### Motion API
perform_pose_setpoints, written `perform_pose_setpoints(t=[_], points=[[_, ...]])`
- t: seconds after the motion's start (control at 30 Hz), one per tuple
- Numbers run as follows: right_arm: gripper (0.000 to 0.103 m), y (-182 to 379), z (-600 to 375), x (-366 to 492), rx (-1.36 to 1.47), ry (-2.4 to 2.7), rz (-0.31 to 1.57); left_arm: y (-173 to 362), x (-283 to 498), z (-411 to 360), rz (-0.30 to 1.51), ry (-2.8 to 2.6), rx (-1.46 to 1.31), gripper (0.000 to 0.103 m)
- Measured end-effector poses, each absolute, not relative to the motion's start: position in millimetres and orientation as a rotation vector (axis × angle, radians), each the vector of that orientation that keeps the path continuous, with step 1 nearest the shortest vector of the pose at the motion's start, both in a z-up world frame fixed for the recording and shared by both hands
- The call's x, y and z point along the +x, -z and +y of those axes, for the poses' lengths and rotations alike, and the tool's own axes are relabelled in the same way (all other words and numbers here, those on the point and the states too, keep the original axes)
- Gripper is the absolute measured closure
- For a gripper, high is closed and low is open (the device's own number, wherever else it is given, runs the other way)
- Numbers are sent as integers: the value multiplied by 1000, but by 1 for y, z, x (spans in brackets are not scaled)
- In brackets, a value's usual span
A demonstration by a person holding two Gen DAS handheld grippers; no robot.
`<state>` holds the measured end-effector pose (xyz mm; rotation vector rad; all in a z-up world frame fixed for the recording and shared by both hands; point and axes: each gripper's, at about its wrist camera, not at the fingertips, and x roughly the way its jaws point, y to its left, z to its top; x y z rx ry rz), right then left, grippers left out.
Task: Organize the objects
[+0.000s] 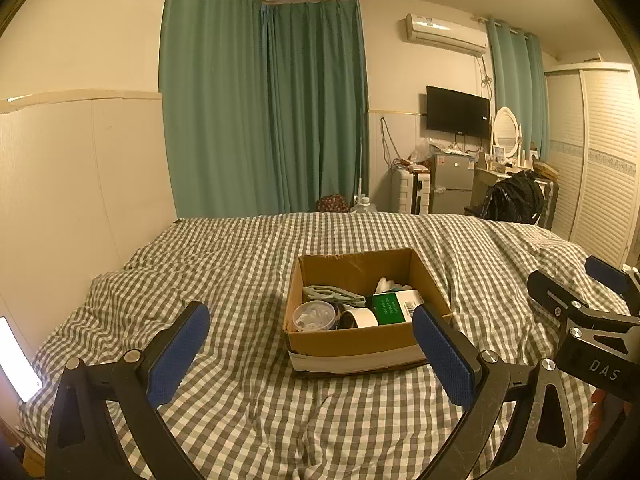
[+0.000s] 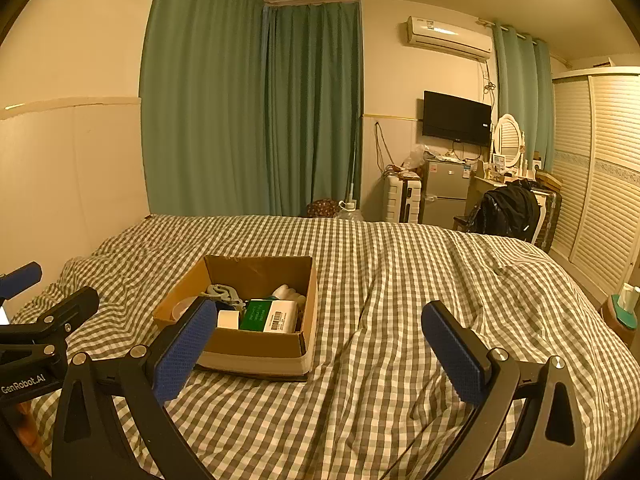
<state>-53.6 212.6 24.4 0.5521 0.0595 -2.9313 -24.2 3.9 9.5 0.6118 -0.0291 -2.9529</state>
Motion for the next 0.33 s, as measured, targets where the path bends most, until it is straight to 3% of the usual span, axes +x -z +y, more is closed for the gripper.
perform_pose_setpoints(t=[0.33], points=[[0,-22,212,-55,561,2927,66,-7,-27,1,-21,2940,639,0]])
